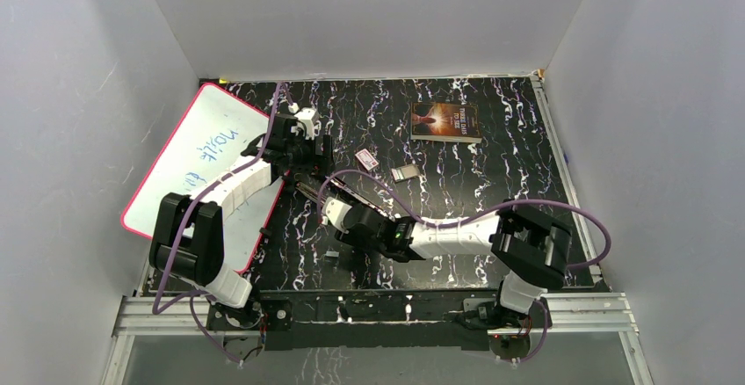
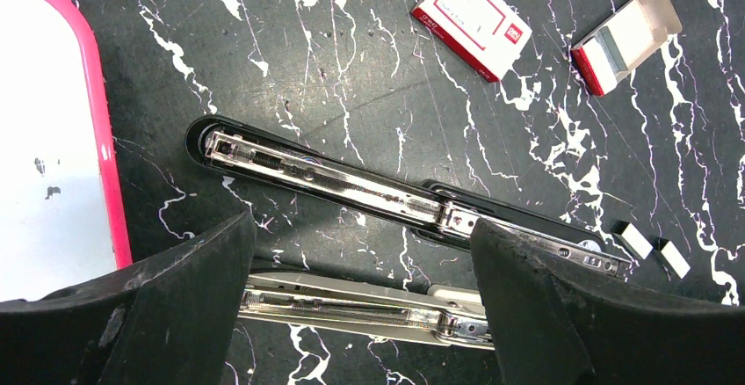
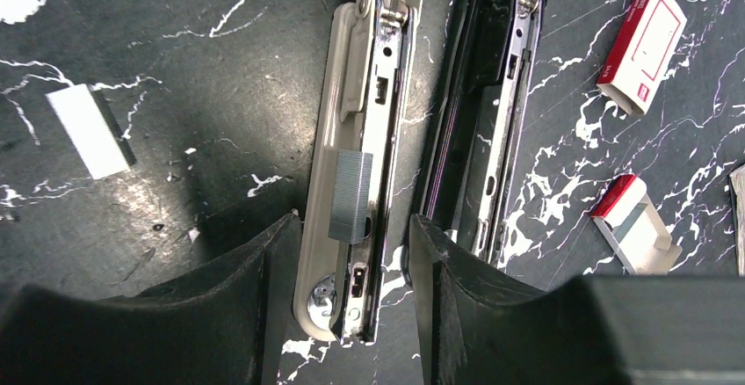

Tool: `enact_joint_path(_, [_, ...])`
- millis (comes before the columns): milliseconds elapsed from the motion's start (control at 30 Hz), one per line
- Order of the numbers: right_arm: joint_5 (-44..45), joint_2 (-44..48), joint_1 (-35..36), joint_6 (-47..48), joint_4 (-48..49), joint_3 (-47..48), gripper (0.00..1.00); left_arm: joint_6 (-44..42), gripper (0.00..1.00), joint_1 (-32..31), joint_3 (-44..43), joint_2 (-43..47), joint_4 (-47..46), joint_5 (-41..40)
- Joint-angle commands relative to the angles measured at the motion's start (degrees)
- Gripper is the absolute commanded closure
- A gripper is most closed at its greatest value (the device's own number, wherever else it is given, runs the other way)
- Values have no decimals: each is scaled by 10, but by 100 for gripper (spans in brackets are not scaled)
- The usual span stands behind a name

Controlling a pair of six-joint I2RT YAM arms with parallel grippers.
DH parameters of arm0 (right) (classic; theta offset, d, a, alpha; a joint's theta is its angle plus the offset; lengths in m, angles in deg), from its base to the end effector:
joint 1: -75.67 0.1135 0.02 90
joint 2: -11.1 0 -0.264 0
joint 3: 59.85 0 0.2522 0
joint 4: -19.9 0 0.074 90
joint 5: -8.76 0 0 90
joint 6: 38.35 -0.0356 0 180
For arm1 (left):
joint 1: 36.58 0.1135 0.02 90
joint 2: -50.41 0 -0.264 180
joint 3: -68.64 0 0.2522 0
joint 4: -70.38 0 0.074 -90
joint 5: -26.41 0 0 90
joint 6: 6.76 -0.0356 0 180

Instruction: Load the staples into the stapler

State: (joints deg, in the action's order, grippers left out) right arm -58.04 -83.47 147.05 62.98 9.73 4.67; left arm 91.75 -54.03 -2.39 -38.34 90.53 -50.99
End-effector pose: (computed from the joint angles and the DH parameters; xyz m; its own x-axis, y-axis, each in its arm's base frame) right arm 0.1221 0.3185 0.1815 -0.0499 -0.7137 -0.6987 -0.8004 0.4470 -0.3994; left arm 0.3223 -0.1095 0.2339 -0.6468 0.0519 -0.7609 0.3652 0.8969 -0.2493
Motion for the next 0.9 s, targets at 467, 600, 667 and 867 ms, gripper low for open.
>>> enact_joint_path(467, [45, -23, 9, 13, 23, 21, 55, -9, 8, 2, -20, 13, 8, -5])
enact_joint_path(600, [45, -22, 9, 11, 24, 21, 61, -9, 8, 2, -19, 14, 8, -6])
enact_joint_path(667, [44, -20, 8, 10, 25, 21, 63, -9, 8, 2, -19, 13, 8, -6])
enact_joint_path(867, [37, -12, 8, 4, 27, 20, 69, -9, 8, 2, -20, 13, 8, -5])
